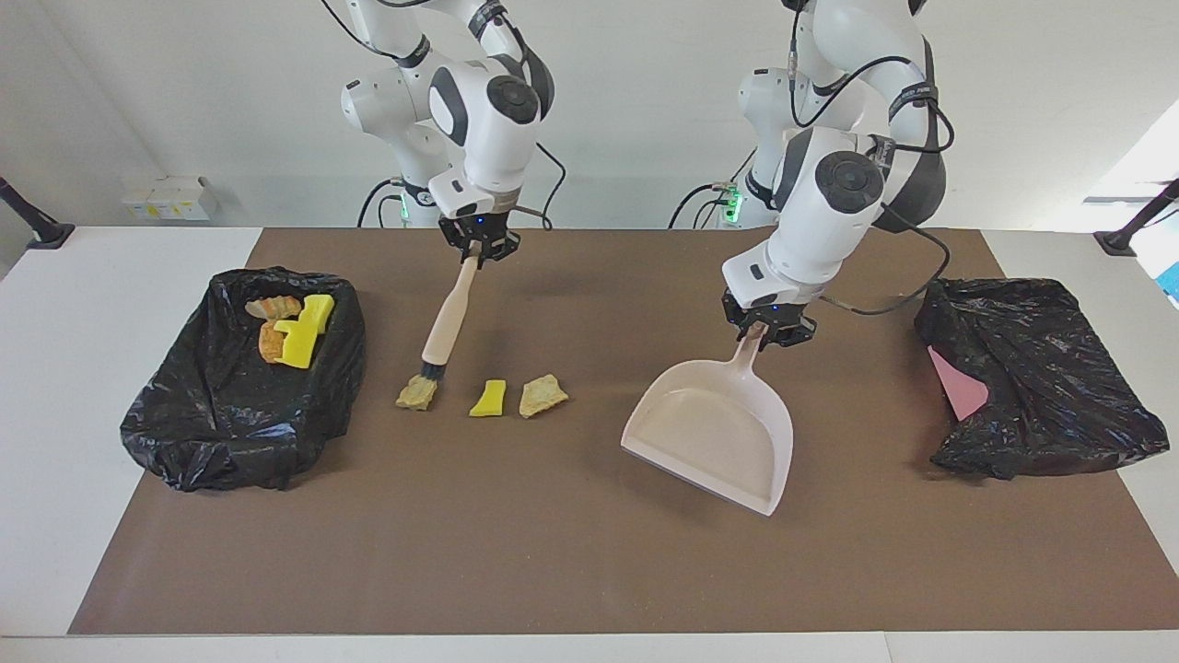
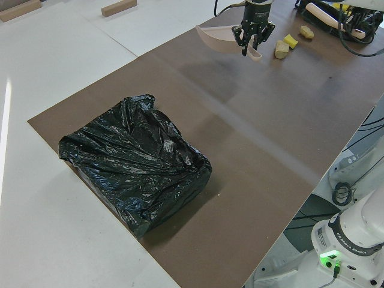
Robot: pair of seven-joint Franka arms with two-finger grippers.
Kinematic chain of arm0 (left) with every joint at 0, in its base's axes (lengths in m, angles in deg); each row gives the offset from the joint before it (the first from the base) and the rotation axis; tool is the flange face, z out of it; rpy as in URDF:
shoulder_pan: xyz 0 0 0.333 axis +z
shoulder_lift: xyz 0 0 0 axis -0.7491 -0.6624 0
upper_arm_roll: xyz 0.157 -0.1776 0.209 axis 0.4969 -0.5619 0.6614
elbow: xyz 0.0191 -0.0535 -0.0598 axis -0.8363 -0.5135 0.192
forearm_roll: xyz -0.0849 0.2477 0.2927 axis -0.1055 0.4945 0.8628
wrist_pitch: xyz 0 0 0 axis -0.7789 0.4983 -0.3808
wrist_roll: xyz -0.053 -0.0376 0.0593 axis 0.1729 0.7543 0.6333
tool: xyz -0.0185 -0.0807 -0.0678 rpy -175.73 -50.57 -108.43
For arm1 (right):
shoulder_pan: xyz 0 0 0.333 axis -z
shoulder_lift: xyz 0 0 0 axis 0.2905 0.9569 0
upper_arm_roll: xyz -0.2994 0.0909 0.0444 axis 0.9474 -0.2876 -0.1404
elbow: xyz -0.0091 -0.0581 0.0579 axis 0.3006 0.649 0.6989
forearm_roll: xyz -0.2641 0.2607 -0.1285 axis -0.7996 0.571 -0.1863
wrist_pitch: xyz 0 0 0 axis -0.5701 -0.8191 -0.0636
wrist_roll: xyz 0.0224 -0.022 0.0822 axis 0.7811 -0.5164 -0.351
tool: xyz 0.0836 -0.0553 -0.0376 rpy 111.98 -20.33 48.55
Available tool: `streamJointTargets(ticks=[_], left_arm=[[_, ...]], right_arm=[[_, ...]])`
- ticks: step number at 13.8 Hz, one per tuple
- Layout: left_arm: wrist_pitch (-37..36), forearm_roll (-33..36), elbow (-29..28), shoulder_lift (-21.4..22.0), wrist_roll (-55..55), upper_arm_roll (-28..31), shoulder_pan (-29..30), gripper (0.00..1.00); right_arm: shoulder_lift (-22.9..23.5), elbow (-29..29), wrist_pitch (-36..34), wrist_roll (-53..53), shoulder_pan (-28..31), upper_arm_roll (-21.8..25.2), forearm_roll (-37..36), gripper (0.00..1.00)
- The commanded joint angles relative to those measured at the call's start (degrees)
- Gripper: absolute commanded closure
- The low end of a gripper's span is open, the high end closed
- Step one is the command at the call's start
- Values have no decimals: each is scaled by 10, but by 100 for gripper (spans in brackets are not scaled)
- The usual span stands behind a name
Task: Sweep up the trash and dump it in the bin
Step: 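Grasp the brush with the right gripper and move it beyond the scraps, then sweep the remaining scraps into the dustpan with the right gripper's brush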
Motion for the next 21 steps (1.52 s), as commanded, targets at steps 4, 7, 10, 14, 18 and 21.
streamJointTargets(ticks=[4, 7, 10, 14, 18, 21], left_arm=[[-28, 65, -21, 32, -244, -6, 23, 100], [-21, 77, -50, 37, -265, -7, 2, 100], [-9, 132, -63, 26, -265, -8, -42, 100], [11, 136, -73, -9, -265, -9, -83, 100], [39, 138, -101, -12, -265, -9, -110, 100], [65, 136, -123, -8, -264, -9, -121, 100]], right_arm=[[51, -1, 19, -45, 93, -9, -52, 100], [84, 1, 44, -43, 99, -9, -53, 100], [112, 0, 80, -61, 100, -9, -53, 100], [174, -35, 96, -107, 77, -10, -45, 100], [217, -84, 98, -113, 47, -11, -8, 100], [241, -106, 98, -113, 13, -10, 38, 100]])
